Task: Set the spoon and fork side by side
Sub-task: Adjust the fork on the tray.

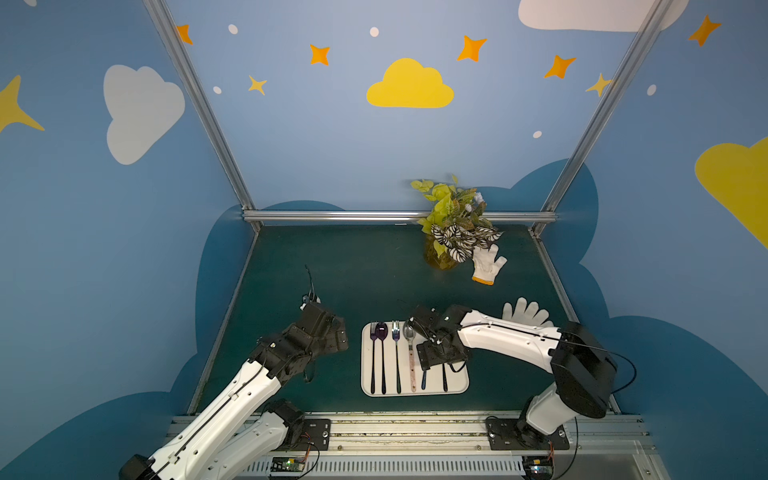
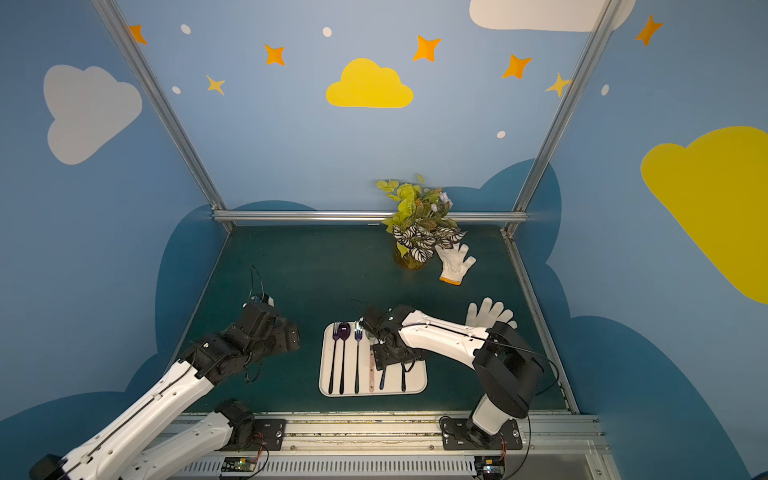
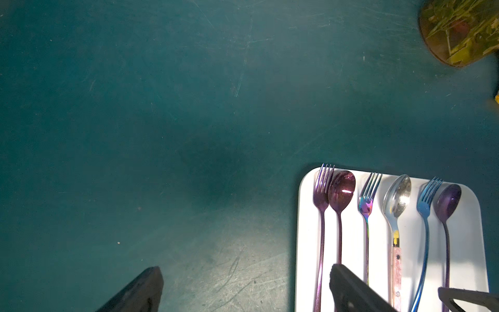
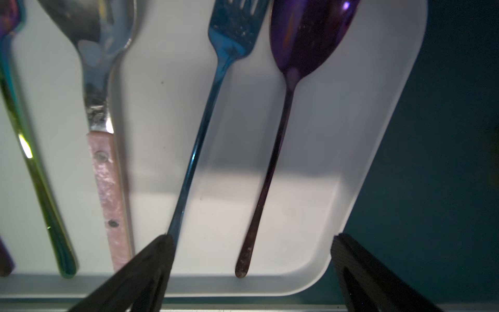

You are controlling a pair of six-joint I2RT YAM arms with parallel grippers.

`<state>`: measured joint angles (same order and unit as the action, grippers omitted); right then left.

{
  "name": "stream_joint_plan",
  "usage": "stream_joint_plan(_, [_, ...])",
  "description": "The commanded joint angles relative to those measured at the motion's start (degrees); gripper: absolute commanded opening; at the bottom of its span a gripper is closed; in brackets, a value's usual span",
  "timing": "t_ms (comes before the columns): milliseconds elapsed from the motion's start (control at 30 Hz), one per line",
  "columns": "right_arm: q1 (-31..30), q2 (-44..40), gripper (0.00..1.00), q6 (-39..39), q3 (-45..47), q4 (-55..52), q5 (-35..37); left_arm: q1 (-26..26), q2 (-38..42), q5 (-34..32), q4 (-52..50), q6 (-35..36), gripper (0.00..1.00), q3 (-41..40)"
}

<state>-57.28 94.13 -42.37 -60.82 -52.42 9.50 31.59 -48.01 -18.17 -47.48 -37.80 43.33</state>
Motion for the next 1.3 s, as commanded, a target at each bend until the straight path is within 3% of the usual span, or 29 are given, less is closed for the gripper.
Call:
stream_joint_plan(0, [-0.7,1.9,0.97,-0.5,-1.7,0.2,1.0,-0.2,-0.2,0.5,0.5,0.8,1.0,0.9])
stream_joint_plan(567, [-2.4,6.7,0.96,0.3,-4.0,0.9,-0.6,-0.3,-0.4,0.6,1.3,0.4,1.0,-0.1])
stream_joint_plan(900, [-2.4,5.7,0.86,-0.3,-2.4,0.8,-0.7,-0.5,-1.2,1.0,2.2,0.6,1.0,-0.2])
stream_joint_plan(1267, [-2.4,5.6,0.81,-0.5,-1.8,0.9,-0.8,-0.5,-0.7,1.0,2.1,0.4,1.0,-0.3])
